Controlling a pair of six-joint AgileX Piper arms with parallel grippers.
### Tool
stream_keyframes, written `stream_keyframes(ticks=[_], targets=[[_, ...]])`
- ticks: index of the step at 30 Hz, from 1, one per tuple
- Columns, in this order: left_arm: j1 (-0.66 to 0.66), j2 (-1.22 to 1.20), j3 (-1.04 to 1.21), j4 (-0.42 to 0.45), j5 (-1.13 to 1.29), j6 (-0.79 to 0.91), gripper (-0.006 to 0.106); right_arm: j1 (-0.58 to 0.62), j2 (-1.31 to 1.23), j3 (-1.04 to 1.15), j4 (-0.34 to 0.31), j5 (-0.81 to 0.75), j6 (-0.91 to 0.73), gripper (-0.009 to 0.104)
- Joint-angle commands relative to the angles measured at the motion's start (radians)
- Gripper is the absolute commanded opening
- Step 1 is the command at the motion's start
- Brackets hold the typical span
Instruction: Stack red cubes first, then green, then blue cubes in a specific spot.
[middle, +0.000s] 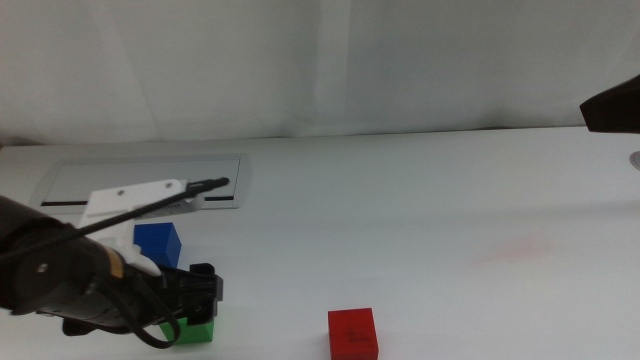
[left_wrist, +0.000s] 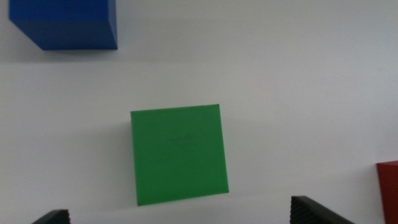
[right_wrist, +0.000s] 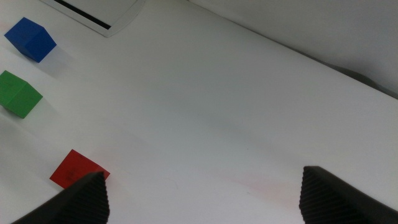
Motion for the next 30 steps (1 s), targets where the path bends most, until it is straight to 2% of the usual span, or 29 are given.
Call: stream_keyframes(ticks=[1, 24, 30], targets=[[-0.015, 0.036, -0.012, 0.023, -0.016, -0.035, 0.087, 0.002, -0.003, -0.004, 0.008, 0.002, -0.003, 0.082], [-0.015, 0.272, -0.012, 0.042, -0.18, -0.087, 0.084, 0.002, -0.003, -0.004, 0.011, 0.004, -0.003, 0.082], [-0.014, 0.277, -0.012, 0.097, -0.2, -0.117, 0.073, 0.002, -0.003, -0.004, 0.011, 0.004, -0.001, 0.082]])
